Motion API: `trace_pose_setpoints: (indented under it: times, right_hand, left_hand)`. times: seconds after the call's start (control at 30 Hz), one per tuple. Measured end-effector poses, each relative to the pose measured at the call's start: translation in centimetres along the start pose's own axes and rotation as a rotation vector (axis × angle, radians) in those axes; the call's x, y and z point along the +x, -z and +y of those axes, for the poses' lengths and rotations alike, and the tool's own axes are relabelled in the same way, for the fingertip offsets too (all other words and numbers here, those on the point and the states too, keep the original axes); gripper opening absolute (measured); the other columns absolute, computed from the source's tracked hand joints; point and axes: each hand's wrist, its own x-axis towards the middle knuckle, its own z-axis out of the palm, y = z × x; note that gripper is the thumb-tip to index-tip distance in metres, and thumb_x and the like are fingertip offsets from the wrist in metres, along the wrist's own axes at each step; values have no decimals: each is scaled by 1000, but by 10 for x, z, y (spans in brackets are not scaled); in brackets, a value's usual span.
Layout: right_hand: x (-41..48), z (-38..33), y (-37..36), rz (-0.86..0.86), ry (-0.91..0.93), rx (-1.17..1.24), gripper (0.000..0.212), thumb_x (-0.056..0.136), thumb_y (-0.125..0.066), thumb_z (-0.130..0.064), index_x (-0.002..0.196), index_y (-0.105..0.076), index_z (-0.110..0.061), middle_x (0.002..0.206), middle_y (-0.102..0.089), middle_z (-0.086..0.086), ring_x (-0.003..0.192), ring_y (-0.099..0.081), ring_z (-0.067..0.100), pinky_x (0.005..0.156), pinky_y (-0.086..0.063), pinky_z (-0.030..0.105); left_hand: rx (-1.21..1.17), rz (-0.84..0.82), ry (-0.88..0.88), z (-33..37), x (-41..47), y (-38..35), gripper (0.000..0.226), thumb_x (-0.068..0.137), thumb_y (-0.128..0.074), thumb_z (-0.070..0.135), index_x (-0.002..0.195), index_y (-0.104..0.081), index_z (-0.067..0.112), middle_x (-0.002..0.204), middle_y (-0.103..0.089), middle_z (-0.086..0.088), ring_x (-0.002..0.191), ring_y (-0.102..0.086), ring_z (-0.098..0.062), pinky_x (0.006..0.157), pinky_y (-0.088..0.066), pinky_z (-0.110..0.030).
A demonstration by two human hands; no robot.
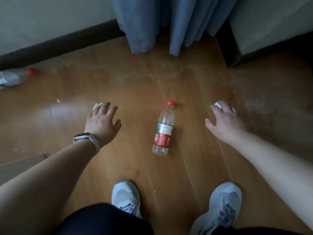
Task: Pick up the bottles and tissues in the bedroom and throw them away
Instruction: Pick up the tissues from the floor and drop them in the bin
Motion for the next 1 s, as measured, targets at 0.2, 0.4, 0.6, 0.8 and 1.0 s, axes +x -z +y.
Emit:
trace_pose_setpoints:
  times: [0.2,0.4,0.6,0.8,1.0]
  right_hand:
    - [54,23,-44,-65,-100,-15,60,89,-55,-43,143,-37,-26,156,-20,6,135,-28,36,103,-35,45]
    - [76,32,-71,-80,-164,13,63,87,-62,-29,144,-38,-19,149,-27,14,127,-38,42,102,-39,44]
    - [70,25,-87,-5,-86,29,36,82,-59,-7,118,-57,-6,117,-49,18,100,-52,43,84,-45,41]
    - [63,3,-87,18,5,91,18,82,-58,-13,100,-59,-11,101,-53,11,90,-56,38,68,-47,38]
    - [5,-30,-36,56,75,201,16,78,-61,-21,94,-58,-20,100,-56,4,89,-57,33,71,-49,39]
  left_hand:
    - [-69,-20,244,-38,45,-45,55,89,-57,43,139,-43,24,155,-31,-10,139,-29,-35,106,-34,-52]
    - [-102,-100,299,-65,69,-60,51,83,-61,26,132,-47,20,140,-41,-14,120,-43,-42,96,-43,-49]
    - [-218,-51,255,-58,62,-66,32,89,-52,17,120,-57,13,116,-50,-23,104,-52,-45,90,-46,-44]
    - [-320,-27,146,-44,49,-53,44,88,-63,24,130,-54,14,121,-59,-19,107,-58,-42,91,-49,-42]
    - [-438,84,189,-3,4,24,37,84,-69,28,120,-61,20,105,-68,-9,95,-63,-29,80,-47,-31]
